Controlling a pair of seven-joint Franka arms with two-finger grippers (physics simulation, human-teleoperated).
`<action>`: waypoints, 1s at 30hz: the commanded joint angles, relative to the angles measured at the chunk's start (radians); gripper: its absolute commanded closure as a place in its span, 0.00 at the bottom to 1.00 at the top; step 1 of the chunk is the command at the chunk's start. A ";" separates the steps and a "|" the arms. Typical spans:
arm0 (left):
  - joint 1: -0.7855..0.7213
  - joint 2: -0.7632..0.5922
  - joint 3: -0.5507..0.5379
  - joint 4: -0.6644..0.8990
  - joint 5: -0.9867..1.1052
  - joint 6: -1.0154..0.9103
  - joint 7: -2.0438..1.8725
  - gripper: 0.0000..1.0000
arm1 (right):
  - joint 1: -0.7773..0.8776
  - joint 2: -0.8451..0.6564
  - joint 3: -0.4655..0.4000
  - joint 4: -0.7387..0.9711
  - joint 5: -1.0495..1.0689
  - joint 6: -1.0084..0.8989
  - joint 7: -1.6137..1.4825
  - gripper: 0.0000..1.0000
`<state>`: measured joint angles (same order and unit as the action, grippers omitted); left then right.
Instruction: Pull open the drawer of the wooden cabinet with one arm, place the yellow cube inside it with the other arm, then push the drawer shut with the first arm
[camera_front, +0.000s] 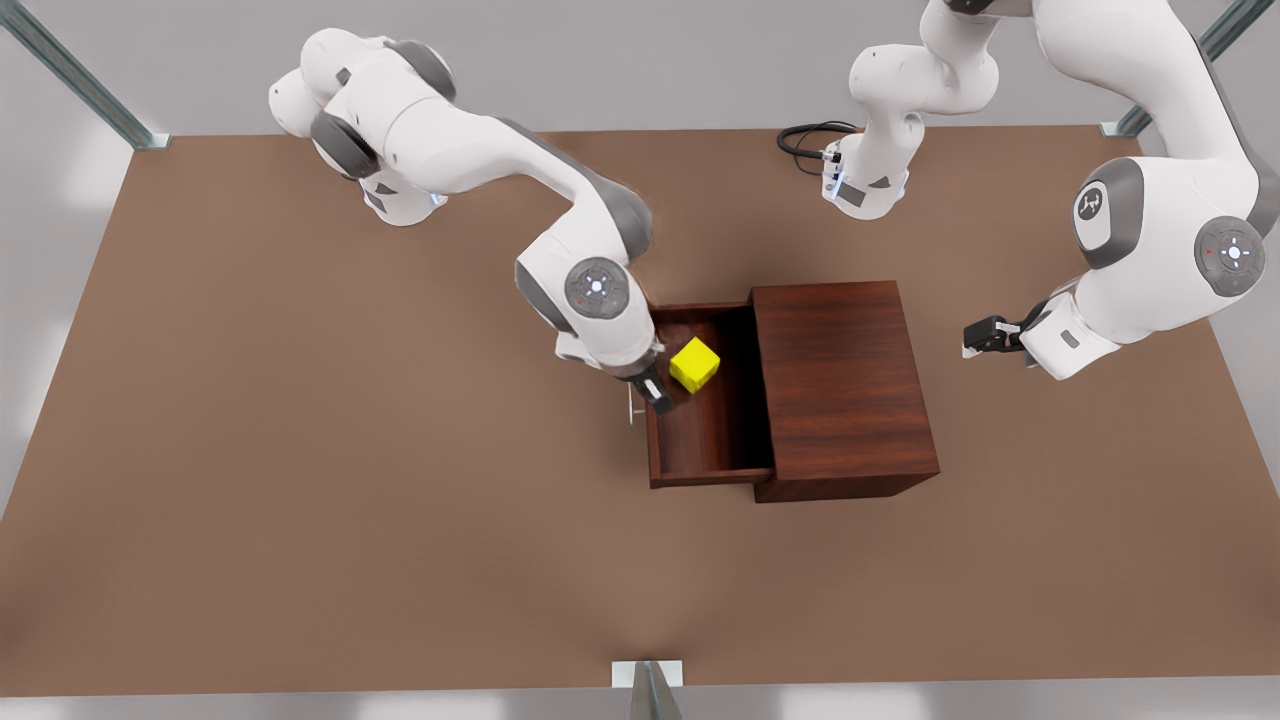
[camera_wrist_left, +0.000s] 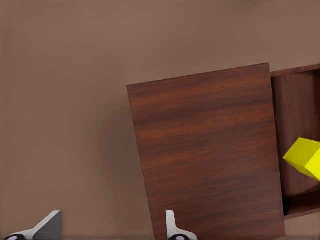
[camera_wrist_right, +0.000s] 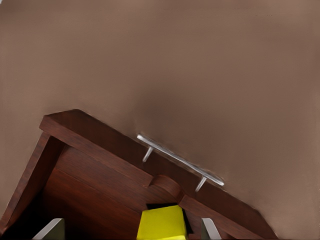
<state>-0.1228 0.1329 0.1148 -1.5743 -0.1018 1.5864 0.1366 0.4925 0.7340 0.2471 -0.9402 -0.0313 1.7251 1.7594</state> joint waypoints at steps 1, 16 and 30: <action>0.000 -0.001 0.000 0.000 0.001 0.000 0.000 0.00 | -0.140 -0.045 0.001 -0.005 -0.006 -0.283 -0.251 0.00; -0.879 0.490 -0.038 0.438 0.208 0.420 -1.519 0.00 | -0.695 -0.532 -0.005 -0.681 -0.032 -0.050 -1.677 0.00; -0.876 0.725 0.048 0.439 0.344 0.790 -1.631 0.00 | -0.526 -0.510 -0.166 -0.635 -0.030 -0.079 -1.689 0.00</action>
<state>-0.9983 0.8518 0.1584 -1.1359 0.2342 2.2540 -0.9811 -0.0335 0.2254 0.0812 -1.5763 -0.0603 1.6536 0.4594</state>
